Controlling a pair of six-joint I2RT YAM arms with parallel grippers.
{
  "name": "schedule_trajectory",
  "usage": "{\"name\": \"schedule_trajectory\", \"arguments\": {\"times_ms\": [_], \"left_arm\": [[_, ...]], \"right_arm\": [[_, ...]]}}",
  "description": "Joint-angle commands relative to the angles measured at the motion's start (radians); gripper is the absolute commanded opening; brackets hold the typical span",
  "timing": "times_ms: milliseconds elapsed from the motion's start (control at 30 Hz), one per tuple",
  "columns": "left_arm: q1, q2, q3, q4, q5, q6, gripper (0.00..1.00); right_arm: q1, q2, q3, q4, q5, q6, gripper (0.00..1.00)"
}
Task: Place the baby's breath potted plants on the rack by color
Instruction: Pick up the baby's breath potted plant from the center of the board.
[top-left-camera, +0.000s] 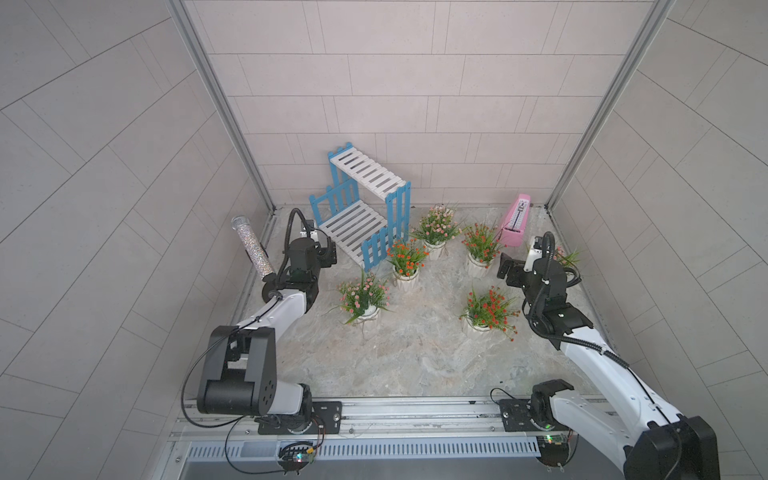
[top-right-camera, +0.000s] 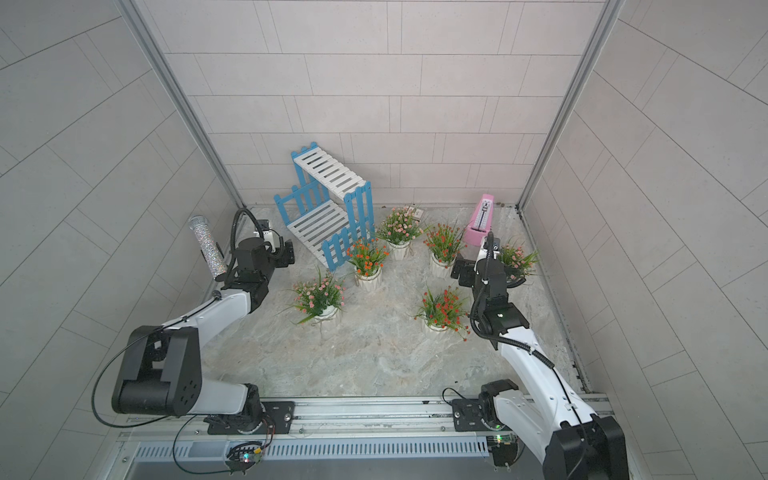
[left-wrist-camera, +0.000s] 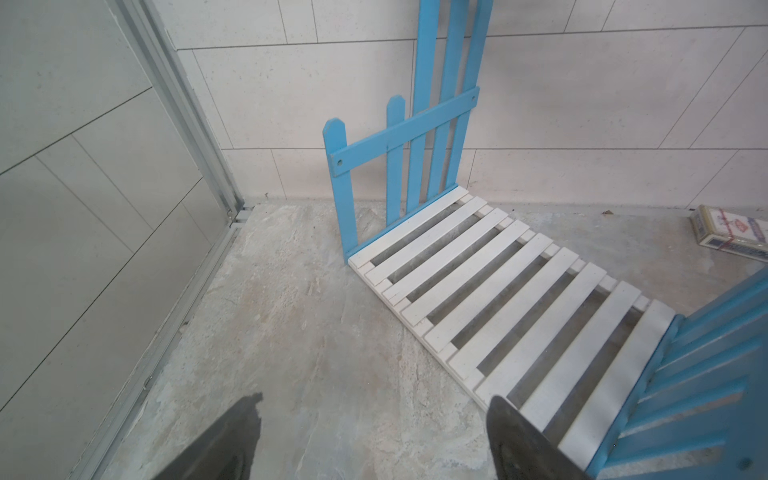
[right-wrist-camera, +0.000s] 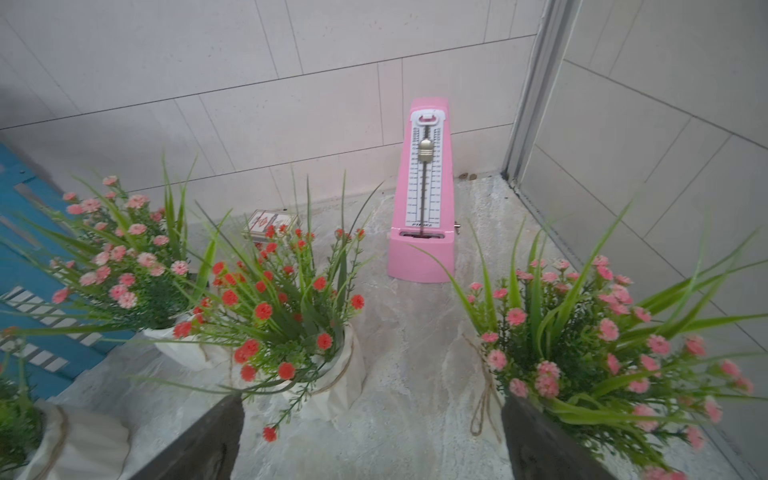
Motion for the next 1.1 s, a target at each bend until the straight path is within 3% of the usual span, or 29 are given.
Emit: {"name": "schedule_trajectory", "arguments": {"times_ms": [0, 200, 400, 800, 1067], "left_arm": [[-0.006, 0.034, 0.049, -0.060, 0.050, 0.019, 0.88], [-0.011, 0.092, 0.096, -0.074, 0.095, 0.013, 0.87], [-0.016, 0.139, 0.111, -0.057, 0.102, -0.017, 0.87], [-0.026, 0.194, 0.137, -0.008, 0.126, -0.041, 0.87], [-0.025, 0.213, 0.154, -0.002, 0.132, -0.030, 0.86]], "right_arm": [[0.033, 0.015, 0.100, -0.098, -0.112, 0.019, 0.96], [0.208, 0.164, 0.273, -0.213, -0.193, -0.014, 0.96], [0.338, 0.427, 0.438, -0.297, -0.154, -0.044, 0.94], [0.328, 0.794, 0.618, -0.308, -0.133, -0.054, 0.97], [0.295, 0.907, 0.666, -0.213, -0.090, -0.069, 0.99]]}}
